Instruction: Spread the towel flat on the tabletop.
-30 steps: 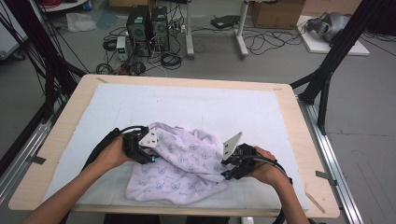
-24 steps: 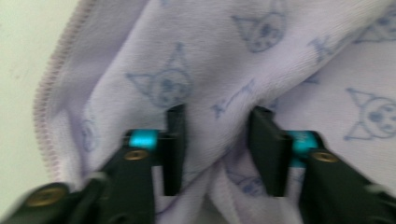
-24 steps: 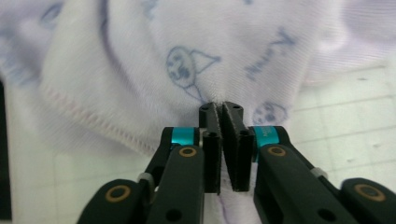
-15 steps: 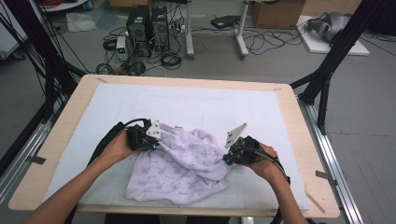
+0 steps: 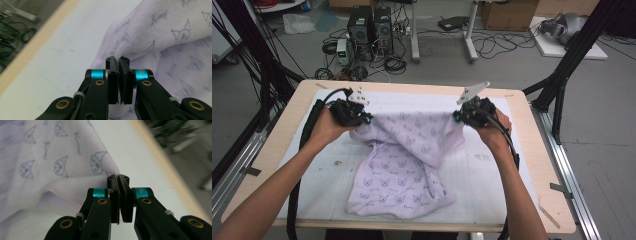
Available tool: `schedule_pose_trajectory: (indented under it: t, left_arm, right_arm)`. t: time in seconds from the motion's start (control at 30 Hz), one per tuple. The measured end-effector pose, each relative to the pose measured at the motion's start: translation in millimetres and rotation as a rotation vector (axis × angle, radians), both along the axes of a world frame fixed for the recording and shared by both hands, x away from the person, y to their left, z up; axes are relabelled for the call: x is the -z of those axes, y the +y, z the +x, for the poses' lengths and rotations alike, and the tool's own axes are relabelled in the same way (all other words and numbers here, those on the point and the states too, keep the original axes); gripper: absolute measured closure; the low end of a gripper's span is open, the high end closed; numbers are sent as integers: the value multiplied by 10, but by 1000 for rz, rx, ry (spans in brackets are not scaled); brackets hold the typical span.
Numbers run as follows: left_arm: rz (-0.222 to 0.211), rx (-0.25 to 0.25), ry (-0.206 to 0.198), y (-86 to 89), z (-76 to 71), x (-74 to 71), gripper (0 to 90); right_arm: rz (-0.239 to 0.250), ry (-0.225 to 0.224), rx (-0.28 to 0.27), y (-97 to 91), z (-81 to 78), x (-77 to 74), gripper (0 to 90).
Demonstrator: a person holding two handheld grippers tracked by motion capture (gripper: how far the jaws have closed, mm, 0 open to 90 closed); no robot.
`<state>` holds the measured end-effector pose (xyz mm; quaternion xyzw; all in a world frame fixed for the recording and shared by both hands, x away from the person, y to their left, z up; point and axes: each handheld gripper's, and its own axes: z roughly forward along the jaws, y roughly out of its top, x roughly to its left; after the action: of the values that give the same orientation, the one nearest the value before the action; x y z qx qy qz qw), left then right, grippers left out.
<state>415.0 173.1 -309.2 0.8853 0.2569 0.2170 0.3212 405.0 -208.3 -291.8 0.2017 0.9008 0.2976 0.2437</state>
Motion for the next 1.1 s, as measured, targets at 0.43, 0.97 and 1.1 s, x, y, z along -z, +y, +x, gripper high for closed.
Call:
schedule_pose_trajectory:
  t: [0.43,0.97,1.1]
  left_arm:
    - [30,157,155,86,-37,266,421]
    - [188,124,284,240,-195,888,432]
    - [205,111,325,221,-132,969,476]
  right_arm:
    - [55,186,-188,86,20,188,601]
    - [-179,293,-277,489,-177,984,587]
    - [-159,304,-277,541,-115,1081,730]
